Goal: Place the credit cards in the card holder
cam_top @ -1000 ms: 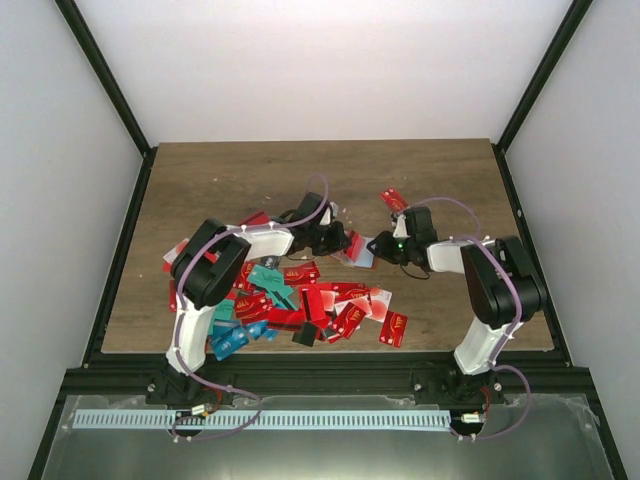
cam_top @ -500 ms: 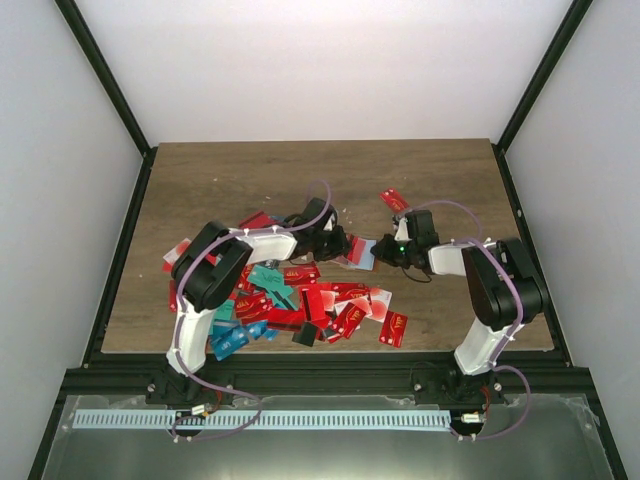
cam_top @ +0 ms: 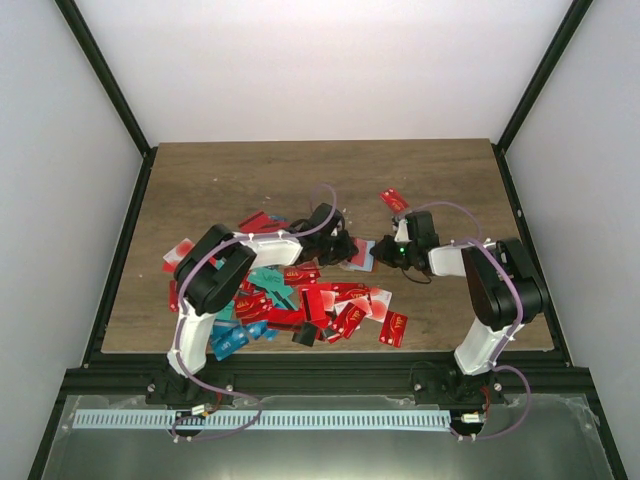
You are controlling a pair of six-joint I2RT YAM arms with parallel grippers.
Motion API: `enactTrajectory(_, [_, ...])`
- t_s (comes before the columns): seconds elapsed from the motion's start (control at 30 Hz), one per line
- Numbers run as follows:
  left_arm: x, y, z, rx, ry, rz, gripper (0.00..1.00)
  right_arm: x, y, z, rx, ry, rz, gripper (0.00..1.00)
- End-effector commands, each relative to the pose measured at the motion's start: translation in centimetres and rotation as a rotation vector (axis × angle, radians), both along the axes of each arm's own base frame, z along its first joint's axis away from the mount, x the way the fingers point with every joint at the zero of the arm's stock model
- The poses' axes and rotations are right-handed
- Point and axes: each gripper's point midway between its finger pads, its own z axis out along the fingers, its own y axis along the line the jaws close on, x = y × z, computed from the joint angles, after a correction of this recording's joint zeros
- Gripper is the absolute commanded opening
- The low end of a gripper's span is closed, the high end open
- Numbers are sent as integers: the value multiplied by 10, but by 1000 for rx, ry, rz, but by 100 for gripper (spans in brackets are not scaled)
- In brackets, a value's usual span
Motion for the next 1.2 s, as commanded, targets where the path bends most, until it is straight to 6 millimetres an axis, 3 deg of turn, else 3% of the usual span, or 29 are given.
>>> enactTrajectory(0.0, [-12, 16, -4, 107, 2, 4, 28, -12, -1, -8, 0, 49, 6, 8])
enactTrajectory(0.17, [-11, 23, 2, 157, -36, -15, 42, -12, -1, -9, -1, 47, 7, 8])
enactTrajectory(0.37, [-9, 27, 2, 216, -61, -41, 49, -11, -1, -9, 0, 46, 7, 8])
enactTrajectory(1.17, [-14, -17, -2, 237, -102, -193, 38, -11, 1, -9, 9, 45, 18, 10])
